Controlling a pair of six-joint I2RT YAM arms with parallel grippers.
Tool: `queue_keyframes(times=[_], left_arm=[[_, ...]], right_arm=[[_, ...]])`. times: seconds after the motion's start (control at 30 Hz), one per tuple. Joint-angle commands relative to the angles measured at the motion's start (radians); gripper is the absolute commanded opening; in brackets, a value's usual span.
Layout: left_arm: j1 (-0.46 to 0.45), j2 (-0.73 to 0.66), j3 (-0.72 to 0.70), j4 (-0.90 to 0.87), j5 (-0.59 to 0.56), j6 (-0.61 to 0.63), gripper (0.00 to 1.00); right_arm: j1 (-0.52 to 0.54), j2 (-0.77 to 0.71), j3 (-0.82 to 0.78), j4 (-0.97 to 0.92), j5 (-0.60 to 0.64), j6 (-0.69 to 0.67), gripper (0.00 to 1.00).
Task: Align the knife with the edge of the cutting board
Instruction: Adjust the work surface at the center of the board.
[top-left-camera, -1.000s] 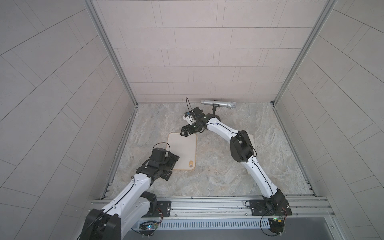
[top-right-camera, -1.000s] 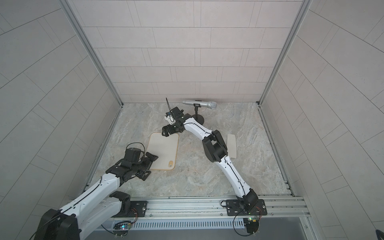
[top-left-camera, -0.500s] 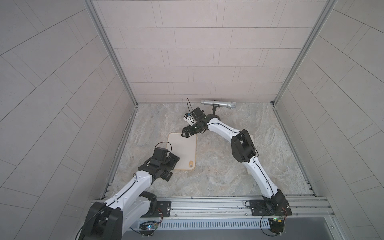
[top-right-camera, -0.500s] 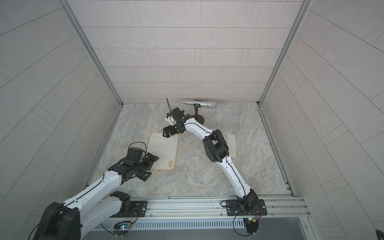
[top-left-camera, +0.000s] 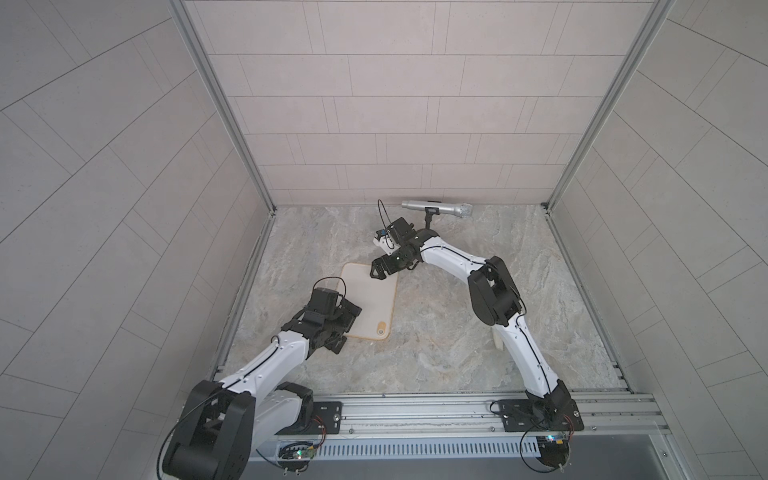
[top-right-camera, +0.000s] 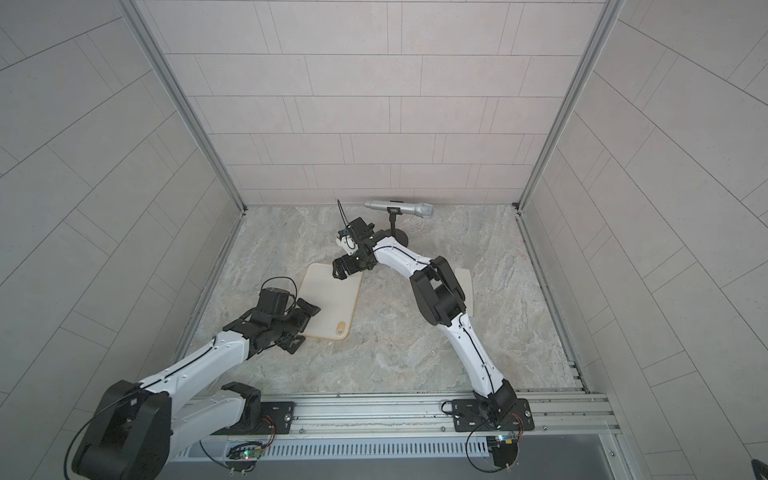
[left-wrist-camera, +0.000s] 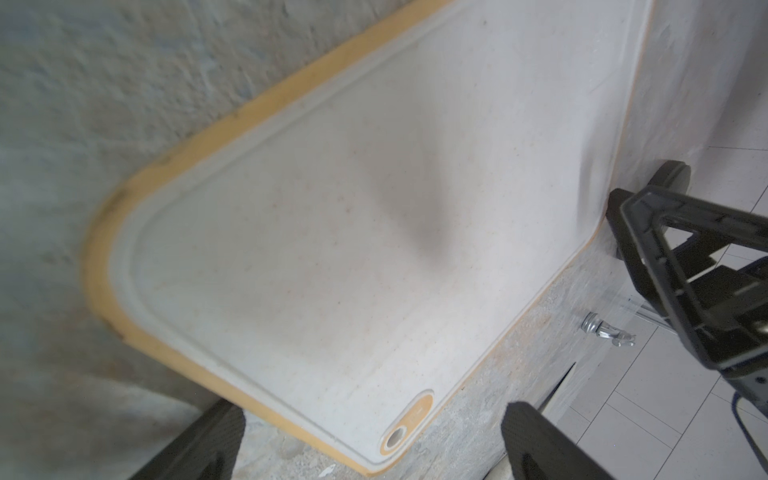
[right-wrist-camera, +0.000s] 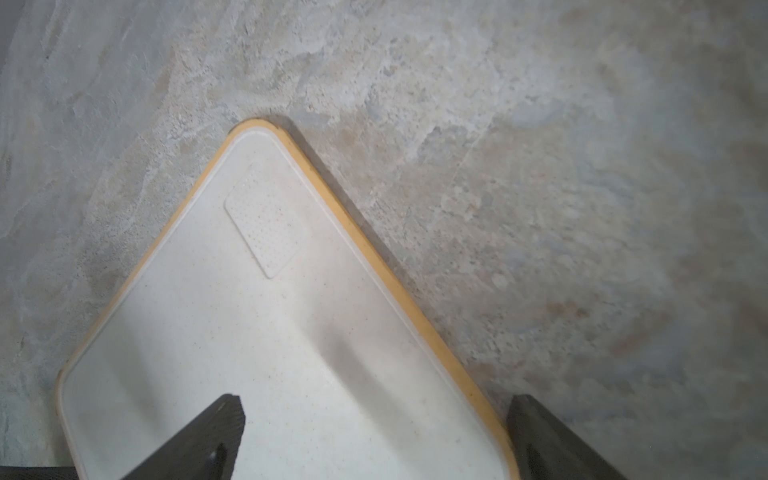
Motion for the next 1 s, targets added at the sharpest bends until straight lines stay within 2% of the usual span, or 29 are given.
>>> queue_keyframes(times=[0.0, 0.37, 0.63, 0.97], left_arm=[[0.024, 0.055, -0.028, -0.033, -0.044, 0.056, 1.00], [0.036, 0.161, 0.037, -0.031, -0.014, 0.085, 1.00], [0.040, 0.182, 0.066, -0.042, -0.022, 0.103, 1.00], [0.055, 0.277, 0.156, -0.084, -0.006, 0.190, 1.00]], right_arm=[[0.016, -0.021, -0.078, -0.081, -0.024, 0.015, 0.99], [0.014, -0.140, -0.268, -0.020, 0.002, 0.028, 0.99], [0.003, -0.199, -0.361, 0.003, 0.021, 0.051, 0.99], [-0.003, -0.305, -0.538, 0.099, 0.012, 0.110, 1.00]])
